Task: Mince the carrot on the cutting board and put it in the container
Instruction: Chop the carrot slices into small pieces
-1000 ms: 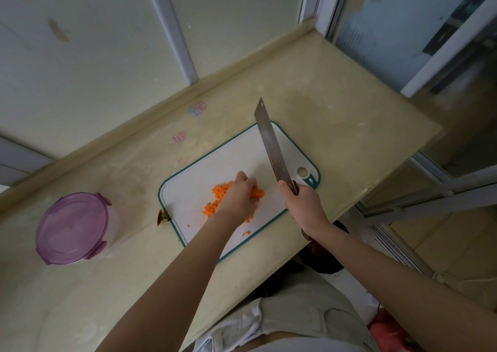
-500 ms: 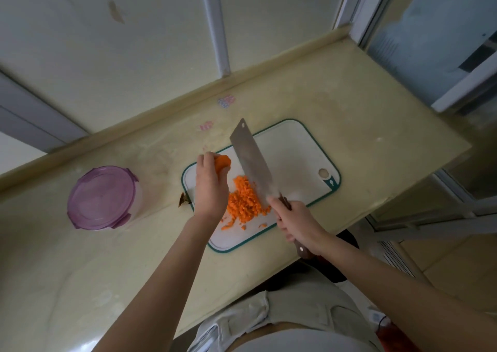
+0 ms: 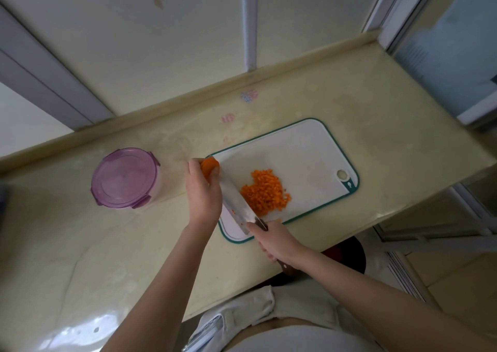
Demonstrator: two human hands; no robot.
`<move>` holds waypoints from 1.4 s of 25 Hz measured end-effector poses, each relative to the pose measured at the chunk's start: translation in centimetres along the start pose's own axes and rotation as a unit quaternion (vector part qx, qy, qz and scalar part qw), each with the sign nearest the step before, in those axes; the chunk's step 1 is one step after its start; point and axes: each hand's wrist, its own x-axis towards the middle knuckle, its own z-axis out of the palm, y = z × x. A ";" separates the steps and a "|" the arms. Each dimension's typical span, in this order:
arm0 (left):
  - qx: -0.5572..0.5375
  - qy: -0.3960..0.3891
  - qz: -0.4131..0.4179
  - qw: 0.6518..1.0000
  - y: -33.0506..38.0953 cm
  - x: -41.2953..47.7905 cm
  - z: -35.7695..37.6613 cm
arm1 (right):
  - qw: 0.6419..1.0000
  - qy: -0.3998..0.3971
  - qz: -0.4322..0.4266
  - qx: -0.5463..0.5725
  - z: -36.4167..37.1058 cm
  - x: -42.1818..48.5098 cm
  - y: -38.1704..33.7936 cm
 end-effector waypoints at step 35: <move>0.243 -0.229 -0.033 0.942 -5.9 -4.6 2.8 | 0.984 0.132 -0.053 -0.103 -0.9 1.2 -0.4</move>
